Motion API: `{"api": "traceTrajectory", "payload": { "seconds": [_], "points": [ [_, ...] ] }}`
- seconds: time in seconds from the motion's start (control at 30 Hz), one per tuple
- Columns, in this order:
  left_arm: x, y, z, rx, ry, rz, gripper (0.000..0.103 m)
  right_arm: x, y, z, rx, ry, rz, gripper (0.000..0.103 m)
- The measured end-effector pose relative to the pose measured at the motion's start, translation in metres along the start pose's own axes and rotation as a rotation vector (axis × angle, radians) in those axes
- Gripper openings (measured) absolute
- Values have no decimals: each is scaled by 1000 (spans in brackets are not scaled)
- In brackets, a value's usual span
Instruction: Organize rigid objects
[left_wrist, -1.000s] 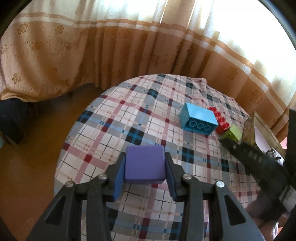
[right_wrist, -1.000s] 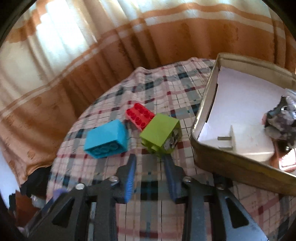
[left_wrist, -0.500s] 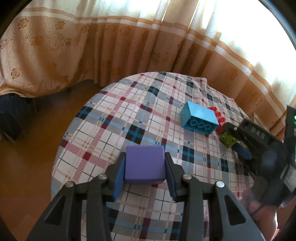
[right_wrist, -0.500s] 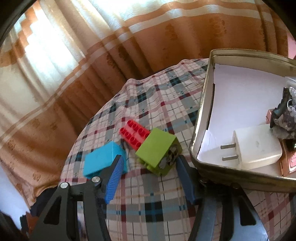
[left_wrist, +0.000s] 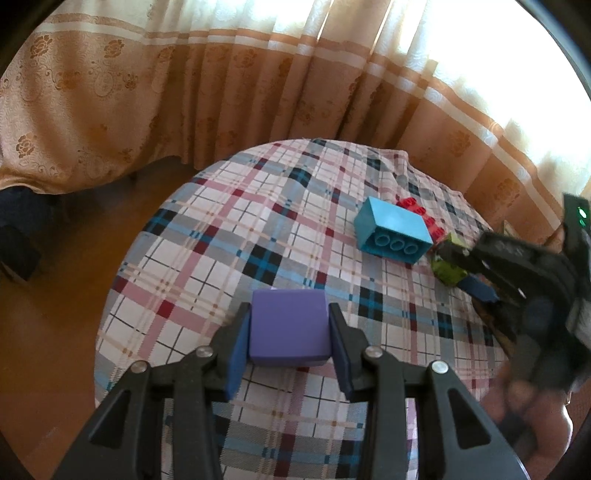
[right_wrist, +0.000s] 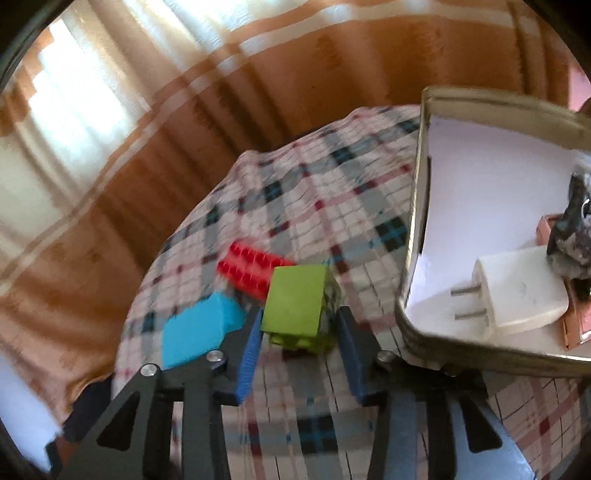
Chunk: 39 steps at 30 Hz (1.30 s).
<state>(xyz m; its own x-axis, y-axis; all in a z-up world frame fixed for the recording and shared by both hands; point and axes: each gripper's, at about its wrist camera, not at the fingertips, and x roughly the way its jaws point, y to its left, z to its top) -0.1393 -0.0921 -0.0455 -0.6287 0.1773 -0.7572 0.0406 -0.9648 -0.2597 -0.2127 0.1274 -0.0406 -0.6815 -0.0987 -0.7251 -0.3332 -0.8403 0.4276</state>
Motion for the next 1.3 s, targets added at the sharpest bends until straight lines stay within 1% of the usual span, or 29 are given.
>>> {"api": "traceTrajectory", "payload": {
  "seconds": [0.13, 0.3, 0.37, 0.47, 0.53, 0.63, 0.8, 1.0, 1.07, 1.2, 1.3],
  "points": [
    [-1, -3, 0, 11, -4, 14, 39, -21, -6, -11, -89, 18, 91, 34],
    [-7, -8, -1, 40, -34, 33, 39, -51, -13, -29, -186, -14, 160, 34],
    [-12, -11, -1, 46, -59, 33, 39, -62, -15, -35, -221, -32, 168, 34],
    [-20, -13, -2, 54, -90, 31, 39, -77, -18, -46, -281, -64, 159, 34],
    [-25, -16, -4, 57, -102, 16, 39, -85, -23, -49, -295, -81, 156, 34],
    [-32, -24, -9, 77, -123, -3, 39, -105, -29, -56, -318, -137, 136, 34],
    [-41, -38, -11, 91, -125, -47, 39, -128, -36, -58, -330, -200, 115, 34],
    [-59, -57, -12, 124, -152, -67, 39, -149, -46, -59, -323, -247, 113, 34],
    [-64, -65, -12, 144, -162, -66, 39, -152, -51, -58, -314, -252, 110, 34],
    [-69, -84, -14, 202, -171, -26, 39, -162, -62, -55, -296, -273, 105, 34],
    [-71, -97, -17, 232, -172, -20, 39, -170, -70, -55, -284, -287, 99, 34]
  ]
}}
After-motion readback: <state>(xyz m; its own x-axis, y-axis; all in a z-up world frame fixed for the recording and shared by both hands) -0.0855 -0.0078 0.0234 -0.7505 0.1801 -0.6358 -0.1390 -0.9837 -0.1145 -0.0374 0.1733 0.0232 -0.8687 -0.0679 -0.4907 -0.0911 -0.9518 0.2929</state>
